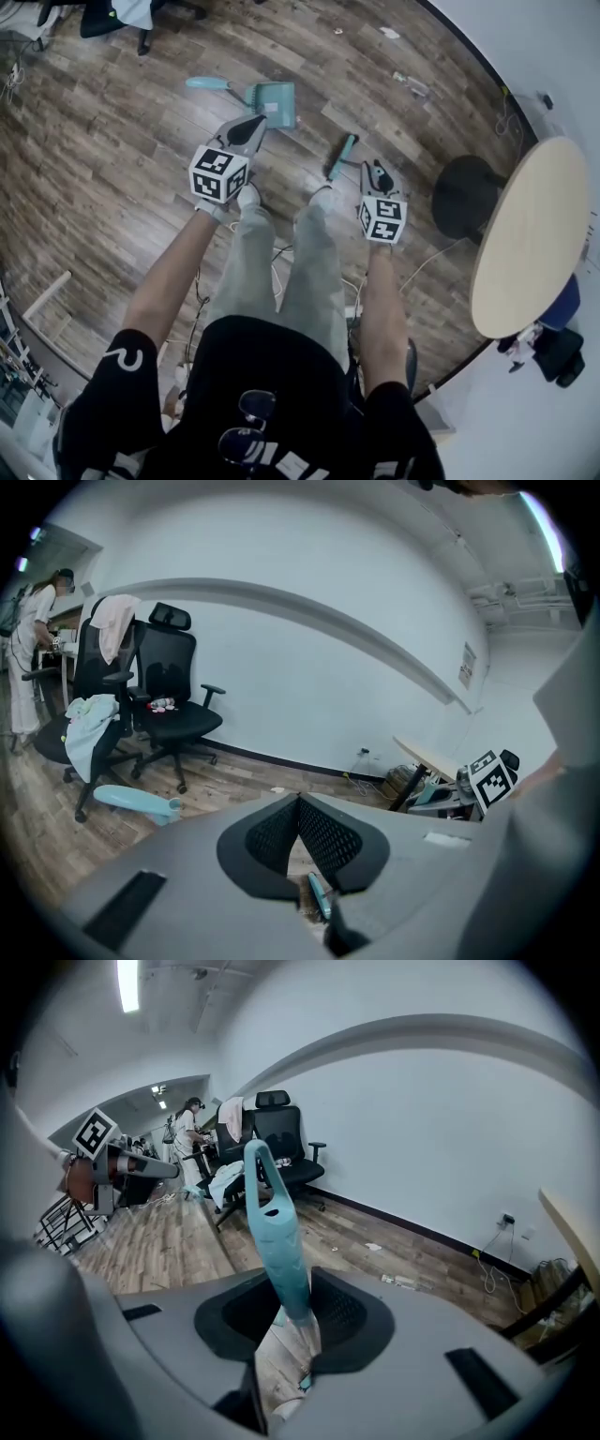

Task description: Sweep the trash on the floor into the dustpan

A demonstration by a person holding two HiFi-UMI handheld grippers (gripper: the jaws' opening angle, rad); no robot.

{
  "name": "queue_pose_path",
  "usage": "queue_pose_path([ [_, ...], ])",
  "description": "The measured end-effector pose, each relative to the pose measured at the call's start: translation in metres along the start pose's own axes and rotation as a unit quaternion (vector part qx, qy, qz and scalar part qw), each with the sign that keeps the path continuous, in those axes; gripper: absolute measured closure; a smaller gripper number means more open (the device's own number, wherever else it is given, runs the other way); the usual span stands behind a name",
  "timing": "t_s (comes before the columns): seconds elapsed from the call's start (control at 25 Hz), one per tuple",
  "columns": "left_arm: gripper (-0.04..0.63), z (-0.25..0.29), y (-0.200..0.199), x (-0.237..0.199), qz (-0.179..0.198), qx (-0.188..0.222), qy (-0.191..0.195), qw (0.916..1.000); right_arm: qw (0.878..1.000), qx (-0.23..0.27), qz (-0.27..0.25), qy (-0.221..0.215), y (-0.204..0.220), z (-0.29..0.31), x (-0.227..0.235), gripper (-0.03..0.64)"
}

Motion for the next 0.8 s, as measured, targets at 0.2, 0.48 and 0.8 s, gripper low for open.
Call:
queue_pose_path([
  [0.2, 0.598, -0.03, 0.009, -0.036, -0.008, 0.002, -0.008, 0.9999, 1.0, -0.007, -0.001, -0.023, -0.004, 0.032, -0.06, 0.518],
  [0.48, 0.598, -0.077, 0.032, -0.094, -0.025, 0.0, -0.028, 0.9993, 0.996, -0.007, -0.043, -0.075, -0.026, 0.068, -0.155, 0.514],
  [0.8, 0.598, -0.112, 0.05, -0.128, -0.042, 0.005, -0.045, 0.9981, 0.988, 0.024, -0.068, -0.14, -0.065, 0.08, -0.231, 0.523],
])
Point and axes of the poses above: the fingertips, and each gripper's own axes: z forward along the fingers, x to its right, y out of its underside, the point moved 3 cm from there along -z, backward along the fingers, and after that the axes turned 5 degrees about z, right-handed, at the moved point
